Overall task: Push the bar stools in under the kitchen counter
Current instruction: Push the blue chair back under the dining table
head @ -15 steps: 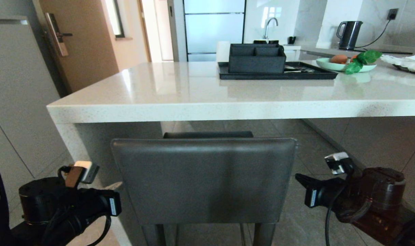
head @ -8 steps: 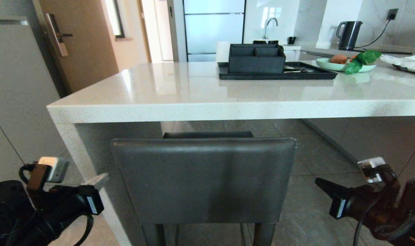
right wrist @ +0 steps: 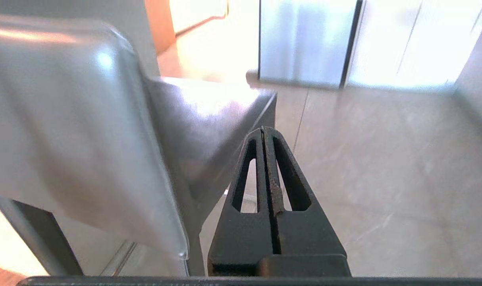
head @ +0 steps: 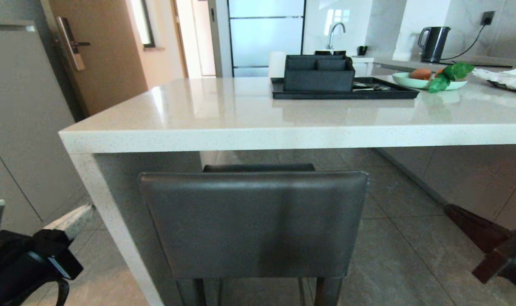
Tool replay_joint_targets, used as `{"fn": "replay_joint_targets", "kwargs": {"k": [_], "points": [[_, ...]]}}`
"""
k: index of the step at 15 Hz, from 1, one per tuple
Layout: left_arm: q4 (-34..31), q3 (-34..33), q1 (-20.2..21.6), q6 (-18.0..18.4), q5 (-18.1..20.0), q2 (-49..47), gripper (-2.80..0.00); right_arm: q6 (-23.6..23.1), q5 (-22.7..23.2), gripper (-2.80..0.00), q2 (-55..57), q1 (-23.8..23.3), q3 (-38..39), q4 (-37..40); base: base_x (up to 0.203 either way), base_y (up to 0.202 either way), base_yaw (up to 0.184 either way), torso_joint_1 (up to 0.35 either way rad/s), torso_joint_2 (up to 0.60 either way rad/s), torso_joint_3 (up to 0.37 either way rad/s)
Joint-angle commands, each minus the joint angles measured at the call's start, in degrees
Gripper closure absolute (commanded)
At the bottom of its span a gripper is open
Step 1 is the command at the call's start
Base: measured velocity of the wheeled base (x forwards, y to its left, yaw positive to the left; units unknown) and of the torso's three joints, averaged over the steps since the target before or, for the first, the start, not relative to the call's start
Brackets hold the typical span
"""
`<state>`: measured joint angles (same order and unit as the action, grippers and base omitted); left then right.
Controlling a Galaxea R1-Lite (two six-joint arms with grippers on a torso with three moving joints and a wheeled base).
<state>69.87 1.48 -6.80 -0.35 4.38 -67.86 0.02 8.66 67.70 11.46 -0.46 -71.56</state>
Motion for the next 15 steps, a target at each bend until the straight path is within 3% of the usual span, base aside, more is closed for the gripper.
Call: {"fn": "replay_joint_targets", "kwargs": {"k": [1,4,5,6,10,12,14,15], "points": [[-14.93,4.92,0.30,0.38,-0.03,17.34,0.00,-0.71,-0.15,0.00,-19.64,-0.04,-2.57,14.61,0.000,0.000,0.000,0.000,0.00,0.000],[-47.19,15.99,0.76,-1.41,0.32,35.53,0.00,-1.07,-0.99,0.00,-39.63,-0.68,-11.01,46.65,0.000,0.000,0.000,0.000,0.00,0.000],[-56.22,19.65,1.37,-2.89,0.55,40.56,0.00,-0.77,-1.28,0.00,-45.49,-1.21,-14.54,57.36,0.000,0.000,0.000,0.000,0.00,0.000],[-61.38,23.02,2.18,-4.07,0.61,44.28,0.00,-0.39,-2.02,0.00,-49.58,-1.68,-18.46,65.82,0.000,0.000,0.000,0.000,0.00,0.000],[-66.14,31.49,7.24,-5.29,1.43,49.04,0.00,0.53,-6.04,0.00,-51.74,-3.76,-31.08,75.60,0.000,0.000,0.000,0.000,0.00,0.000],[-66.31,30.65,7.24,-3.26,5.56,51.98,0.00,0.56,-6.20,0.00,-51.65,-5.13,-34.12,77.59,0.000,0.000,0.000,0.000,0.00,0.000],[-66.50,28.19,8.04,-1.89,9.34,54.14,0.00,-0.23,-3.31,0.00,-51.98,-10.47,-35.75,79.98,0.000,0.000,0.000,0.000,0.00,0.000],[-66.52,26.67,8.16,-1.86,9.52,55.29,0.00,-0.96,0.81,0.00,-53.10,-12.94,-35.88,80.58,0.000,0.000,0.000,0.000,0.00,0.000]]}}
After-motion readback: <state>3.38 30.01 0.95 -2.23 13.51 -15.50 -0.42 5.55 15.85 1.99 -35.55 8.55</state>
